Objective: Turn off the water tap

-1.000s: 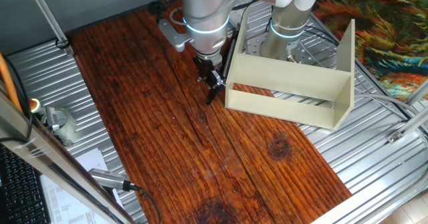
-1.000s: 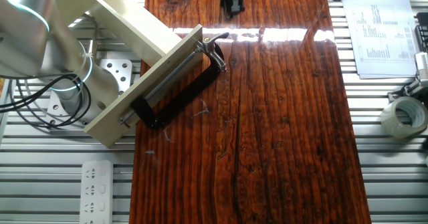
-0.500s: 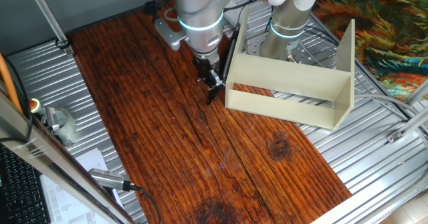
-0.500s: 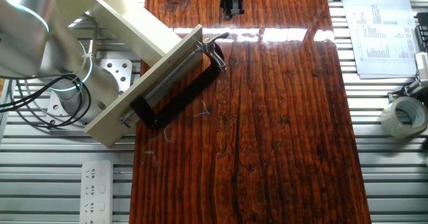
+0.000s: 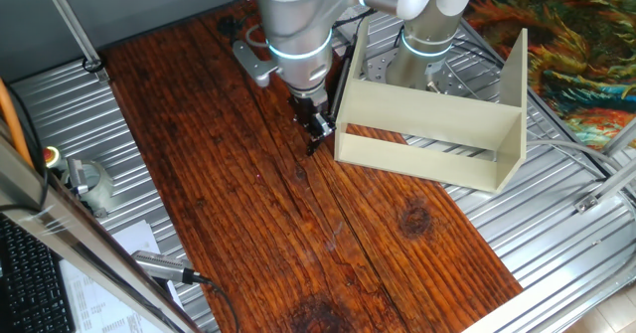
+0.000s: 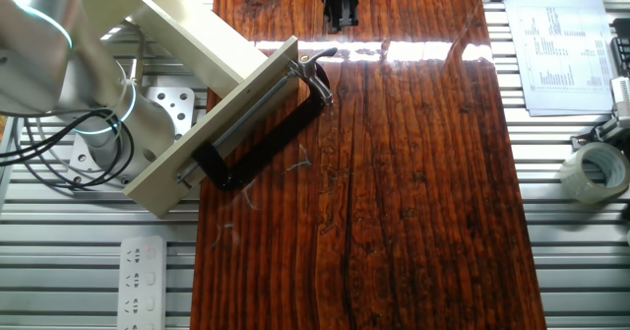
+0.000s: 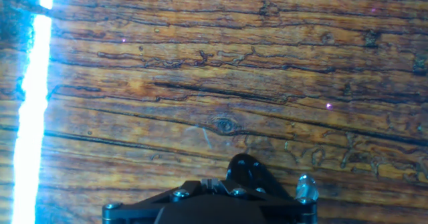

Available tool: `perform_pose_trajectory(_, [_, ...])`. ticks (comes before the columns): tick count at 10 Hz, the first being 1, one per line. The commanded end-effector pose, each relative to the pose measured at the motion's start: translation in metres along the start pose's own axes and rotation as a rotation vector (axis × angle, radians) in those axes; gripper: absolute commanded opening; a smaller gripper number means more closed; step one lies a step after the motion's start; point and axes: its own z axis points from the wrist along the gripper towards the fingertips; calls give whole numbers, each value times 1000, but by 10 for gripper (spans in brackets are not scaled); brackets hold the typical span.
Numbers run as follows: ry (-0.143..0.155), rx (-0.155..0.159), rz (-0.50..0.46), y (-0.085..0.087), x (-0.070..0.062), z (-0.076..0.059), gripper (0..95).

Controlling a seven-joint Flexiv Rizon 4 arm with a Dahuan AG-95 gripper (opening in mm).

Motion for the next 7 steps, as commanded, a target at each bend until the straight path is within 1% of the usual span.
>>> perform_pose_trajectory(1, [68,7,16,8,-4,7,0])
perform_pose_trajectory(3, [95,18,6,8,-4,8,0])
perform_pose_trajectory(4, [120,31,4,8,-4,8,0])
perform_pose_trajectory(5, [161,66,12,8,-3,9,0])
perform_pose_trajectory(6, [188,132,16,7,-2,10,0])
perform_pose_trajectory(7, [201,156,21,6,-2,11,0])
